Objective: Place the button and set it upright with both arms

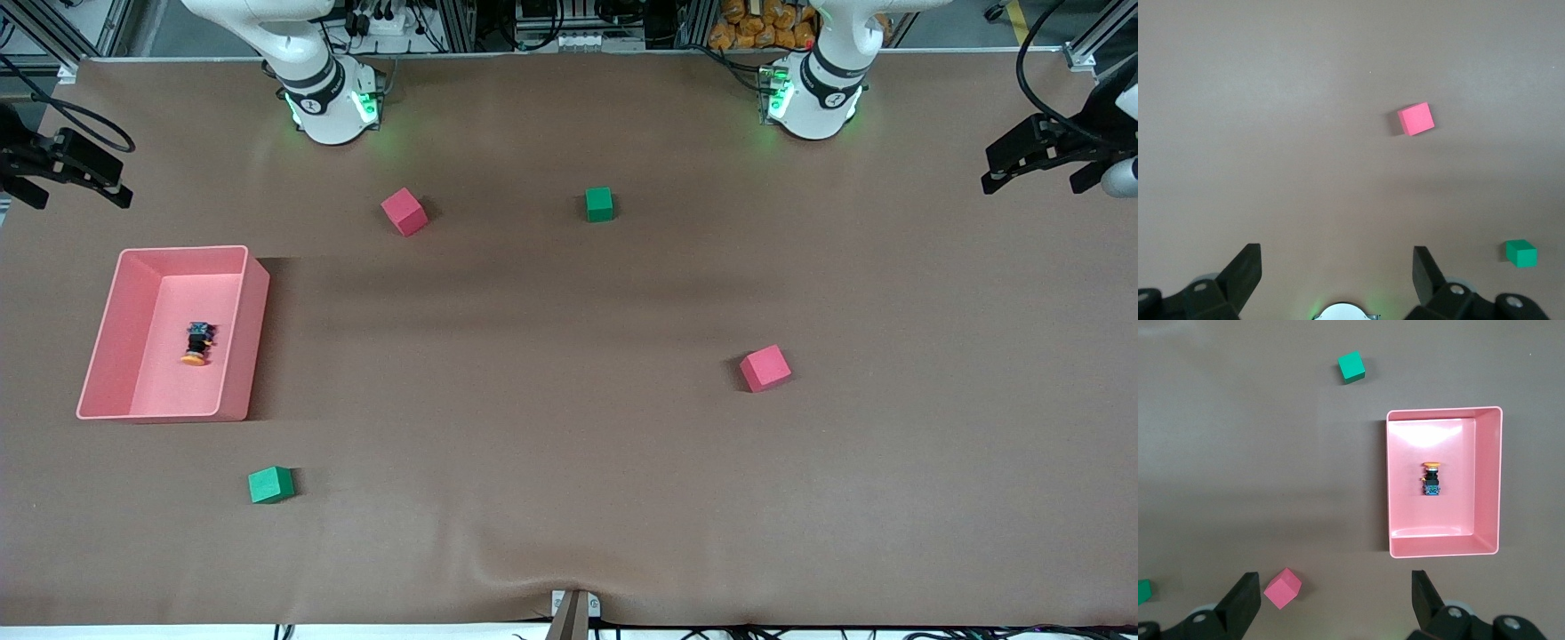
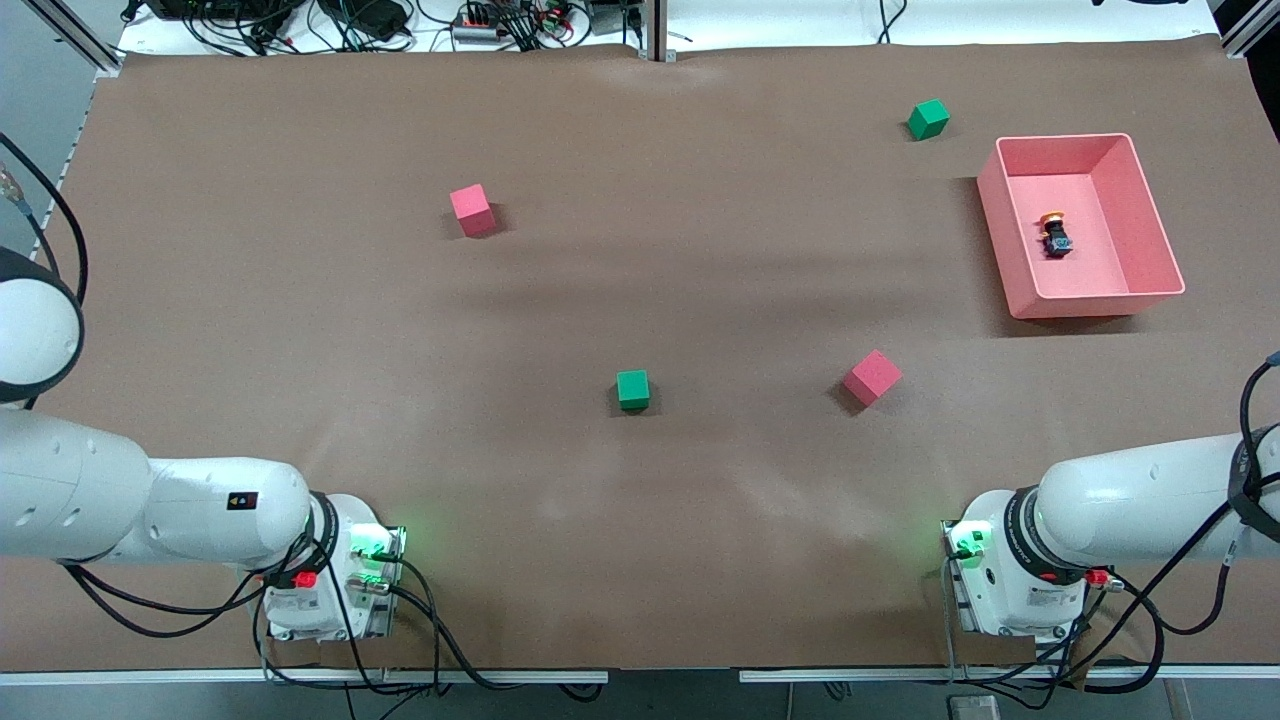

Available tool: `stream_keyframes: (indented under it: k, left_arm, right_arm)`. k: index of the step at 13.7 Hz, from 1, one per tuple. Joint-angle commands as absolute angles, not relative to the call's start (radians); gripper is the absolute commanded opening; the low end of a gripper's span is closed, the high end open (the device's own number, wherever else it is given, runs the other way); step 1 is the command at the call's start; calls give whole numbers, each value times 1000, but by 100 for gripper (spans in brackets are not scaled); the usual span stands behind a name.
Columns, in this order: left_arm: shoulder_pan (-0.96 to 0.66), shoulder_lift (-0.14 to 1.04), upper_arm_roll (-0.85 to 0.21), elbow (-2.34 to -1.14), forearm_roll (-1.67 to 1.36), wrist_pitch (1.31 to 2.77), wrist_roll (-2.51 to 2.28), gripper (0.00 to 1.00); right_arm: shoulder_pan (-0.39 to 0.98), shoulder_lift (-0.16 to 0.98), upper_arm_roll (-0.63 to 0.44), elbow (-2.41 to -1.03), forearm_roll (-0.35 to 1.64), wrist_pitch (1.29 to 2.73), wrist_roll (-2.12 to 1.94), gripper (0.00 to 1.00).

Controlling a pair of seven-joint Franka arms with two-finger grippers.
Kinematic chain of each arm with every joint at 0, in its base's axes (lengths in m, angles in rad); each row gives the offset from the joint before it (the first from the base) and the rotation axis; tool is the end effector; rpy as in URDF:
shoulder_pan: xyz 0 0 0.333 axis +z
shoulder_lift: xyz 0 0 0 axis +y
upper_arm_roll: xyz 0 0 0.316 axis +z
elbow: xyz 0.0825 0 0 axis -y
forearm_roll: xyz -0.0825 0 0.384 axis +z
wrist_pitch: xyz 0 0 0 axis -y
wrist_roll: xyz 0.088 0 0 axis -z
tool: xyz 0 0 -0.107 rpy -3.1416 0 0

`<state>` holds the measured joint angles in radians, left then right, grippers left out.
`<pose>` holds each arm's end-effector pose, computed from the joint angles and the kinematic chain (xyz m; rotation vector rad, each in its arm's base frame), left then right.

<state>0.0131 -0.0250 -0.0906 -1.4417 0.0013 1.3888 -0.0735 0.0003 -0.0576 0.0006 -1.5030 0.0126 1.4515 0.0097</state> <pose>0.5248 -0.0414 0.6820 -3.1357 0.0058 0.0434 0.5235 0.0020 0.6767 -3.1291 0.0114 -0.0094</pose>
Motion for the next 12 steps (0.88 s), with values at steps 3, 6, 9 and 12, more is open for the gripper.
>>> stream_keyframes:
  k: [3,6,9,12]
  left_arm:
    - [17,-28,-87,-1431,9,1362,-72,100]
    - [15,-26,-90,-1431,38,1364,-72,100]
    - [17,-31,-97,-1437,64,1358,-67,100]
    - [17,-31,-97,-1437,64,1358,-63,100]
  right_arm:
    - [0,-84,0,-1529,23,1462,23,100]
    - [2,-81,0,-1526,23,1465,21,100]
    - [-6,-52,-2,-1517,21,1463,20,100]
    - [-14,-20,-3,-1511,3,1470,12,100]
